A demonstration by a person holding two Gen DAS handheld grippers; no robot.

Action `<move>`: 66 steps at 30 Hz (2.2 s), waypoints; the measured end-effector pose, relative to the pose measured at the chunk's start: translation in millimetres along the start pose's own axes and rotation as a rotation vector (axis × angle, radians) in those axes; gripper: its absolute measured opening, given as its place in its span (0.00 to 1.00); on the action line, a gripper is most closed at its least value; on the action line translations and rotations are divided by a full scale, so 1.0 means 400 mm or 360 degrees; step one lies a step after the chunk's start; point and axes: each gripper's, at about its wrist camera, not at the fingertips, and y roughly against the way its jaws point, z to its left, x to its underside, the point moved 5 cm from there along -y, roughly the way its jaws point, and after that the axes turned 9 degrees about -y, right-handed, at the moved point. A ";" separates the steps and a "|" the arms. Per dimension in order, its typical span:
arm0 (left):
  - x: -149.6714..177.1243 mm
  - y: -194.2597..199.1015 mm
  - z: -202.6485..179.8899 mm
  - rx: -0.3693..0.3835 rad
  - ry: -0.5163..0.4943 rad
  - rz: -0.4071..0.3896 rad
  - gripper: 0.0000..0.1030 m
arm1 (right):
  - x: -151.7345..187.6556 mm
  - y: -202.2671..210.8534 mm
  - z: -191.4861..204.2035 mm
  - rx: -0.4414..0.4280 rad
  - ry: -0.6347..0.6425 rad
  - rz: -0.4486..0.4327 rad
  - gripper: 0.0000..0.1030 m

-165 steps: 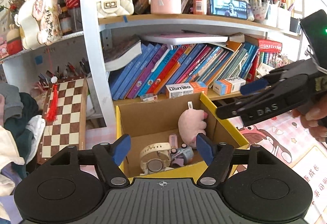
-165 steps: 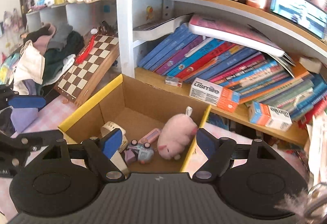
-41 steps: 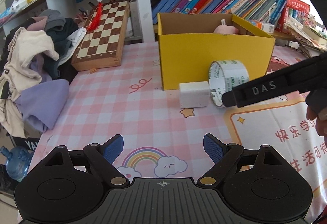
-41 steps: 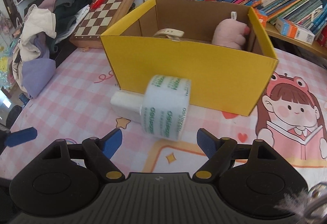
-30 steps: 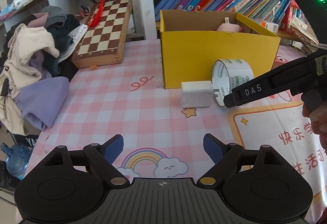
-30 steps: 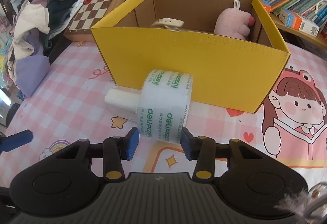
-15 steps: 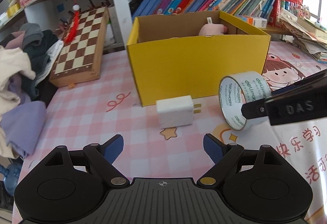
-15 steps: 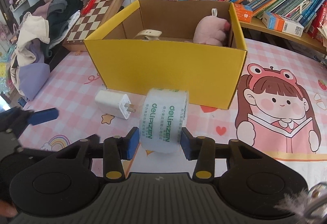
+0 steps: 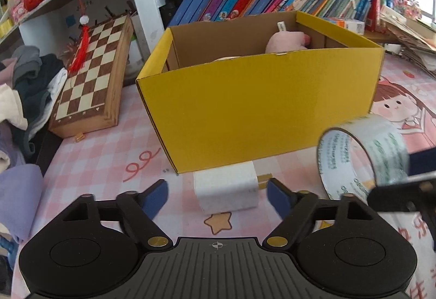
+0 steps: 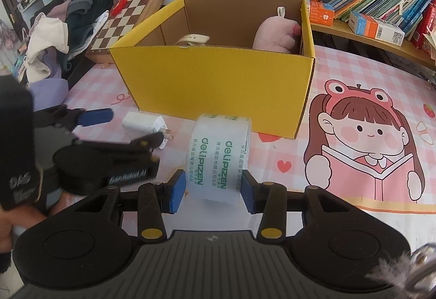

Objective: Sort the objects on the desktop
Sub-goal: 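Grasp the white plug with the left gripper while the right gripper lifts the tape roll, then carry the plug with the left gripper while the right gripper carries the tape over the box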

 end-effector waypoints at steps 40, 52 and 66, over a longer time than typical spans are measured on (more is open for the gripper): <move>0.053 0.172 0.066 0.0153 0.0193 -0.0037 0.48 | 0.028 0.081 0.014 -0.0005 -0.0112 -0.0050 0.38; 0.049 0.230 0.060 0.0188 0.0112 -0.0083 0.48 | 0.054 0.122 0.041 0.0023 -0.0126 -0.0063 0.37; 0.033 0.286 0.051 0.0236 0.0061 -0.0161 0.48 | 0.062 0.171 0.054 0.0050 -0.0116 -0.0111 0.37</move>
